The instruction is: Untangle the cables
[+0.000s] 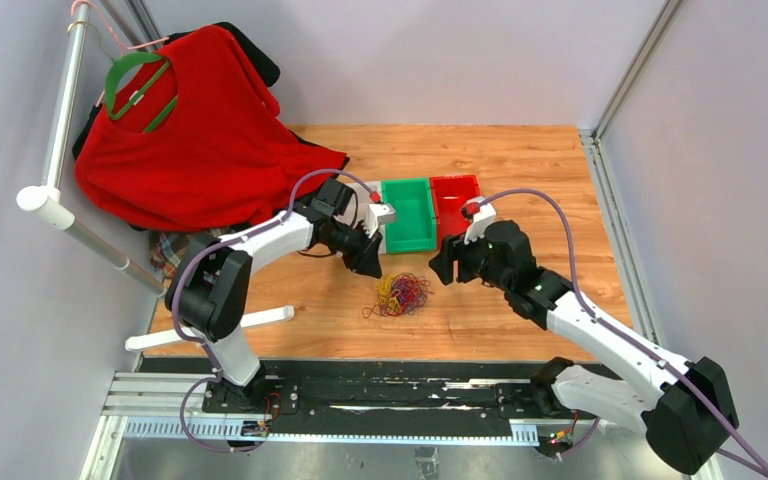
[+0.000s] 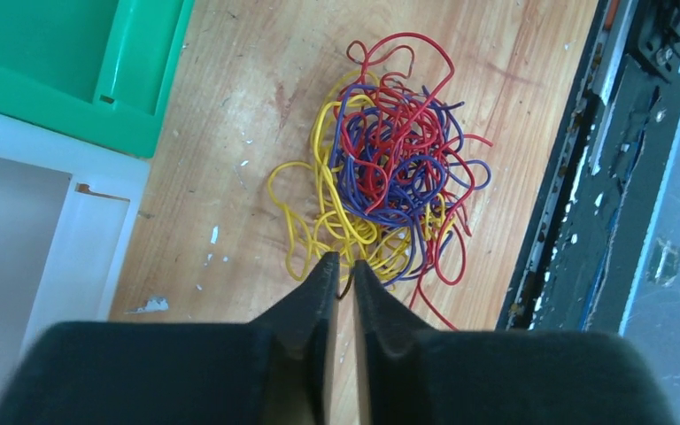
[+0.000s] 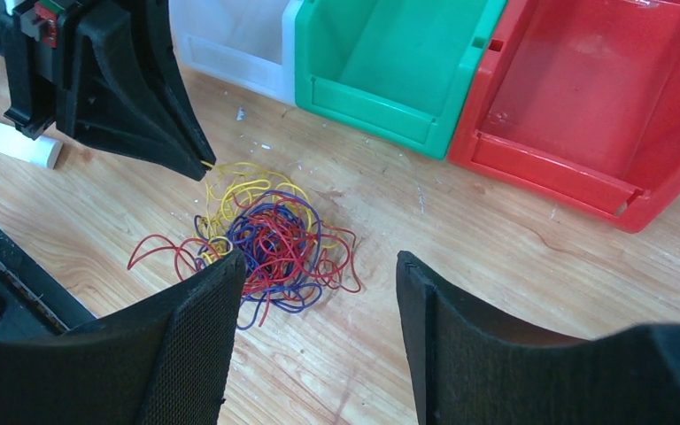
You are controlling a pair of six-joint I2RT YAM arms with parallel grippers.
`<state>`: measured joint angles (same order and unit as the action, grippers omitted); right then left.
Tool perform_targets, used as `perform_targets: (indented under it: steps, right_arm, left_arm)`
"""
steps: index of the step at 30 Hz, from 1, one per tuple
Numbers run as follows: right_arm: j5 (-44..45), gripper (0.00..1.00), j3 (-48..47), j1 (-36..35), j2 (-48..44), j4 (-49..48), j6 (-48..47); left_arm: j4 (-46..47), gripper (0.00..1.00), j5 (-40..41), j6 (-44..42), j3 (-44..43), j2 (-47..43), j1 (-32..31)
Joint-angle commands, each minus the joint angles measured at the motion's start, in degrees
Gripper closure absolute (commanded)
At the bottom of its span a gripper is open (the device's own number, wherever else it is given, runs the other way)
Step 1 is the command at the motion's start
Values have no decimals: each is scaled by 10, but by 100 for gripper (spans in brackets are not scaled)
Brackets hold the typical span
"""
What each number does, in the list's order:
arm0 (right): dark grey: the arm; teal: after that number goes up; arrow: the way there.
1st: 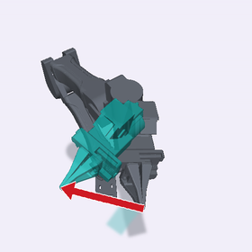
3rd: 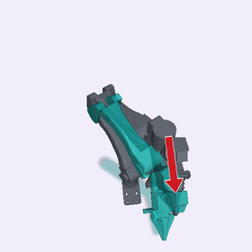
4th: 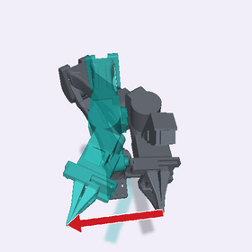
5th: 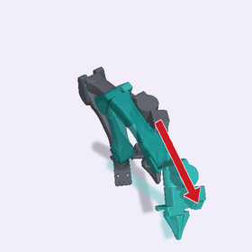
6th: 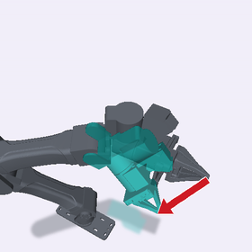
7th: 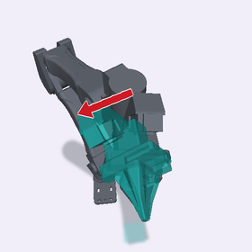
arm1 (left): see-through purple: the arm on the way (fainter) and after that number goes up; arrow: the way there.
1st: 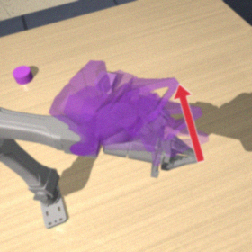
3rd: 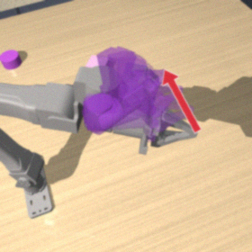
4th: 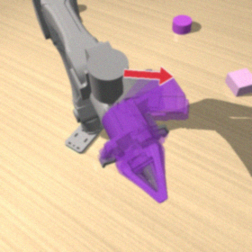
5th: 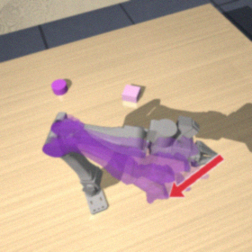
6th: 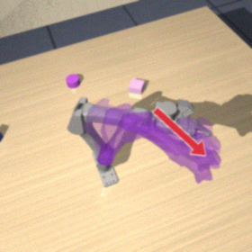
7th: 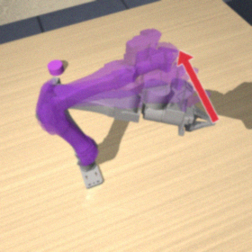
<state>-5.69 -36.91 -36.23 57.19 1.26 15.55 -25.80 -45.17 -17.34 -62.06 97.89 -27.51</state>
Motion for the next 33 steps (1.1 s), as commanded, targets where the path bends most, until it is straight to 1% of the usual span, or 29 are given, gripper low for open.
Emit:
perform_targets:
  steps: [1, 2, 3, 8, 14, 17, 19, 21, 24, 29, 33]
  right_arm:
    - [25, 37, -25, -27, 3, 4, -16]
    - [29, 37, -25, -29, 4, 3, -16]
    - [31, 37, -25, -33, 4, 2, -17]
    - [37, 37, -24, -42, 5, -4, -16]
    - [45, 37, -27, -52, 5, -4, -16]
    - [62, 33, -29, -63, 7, -5, -18]
    - [83, 28, -29, -78, 9, -11, -18]
    - [103, 26, -28, -102, 13, -27, -16]
    - [140, 25, -37, -150, 37, -58, -15]
    - [199, 25, -62, -215, 91, -108, -16]
    - [180, 26, -73, -228, 124, -155, 5]
  left_arm:
    - [-11, 92, -13, -5, -8, -4, -4]
    - [-13, 97, -5, -5, -7, -9, -4]
    - [-13, 99, 5, -3, -3, -17, -4]
    - [-31, 99, 42, -15, 5, -53, -4]
    - [-49, 99, 36, -4, 5, -74, -4]
    - [-65, 99, 30, 6, -3, -84, -4]
    - [-80, 99, 29, 20, -10, -95, -4]
    - [-89, 99, 34, 42, -15, -114, -4]
    - [-95, 99, 57, 80, -14, -147, -4]
    - [-127, 99, 71, 113, -22, -187, -4]
    - [-142, 99, 67, 137, -23, -208, -4]
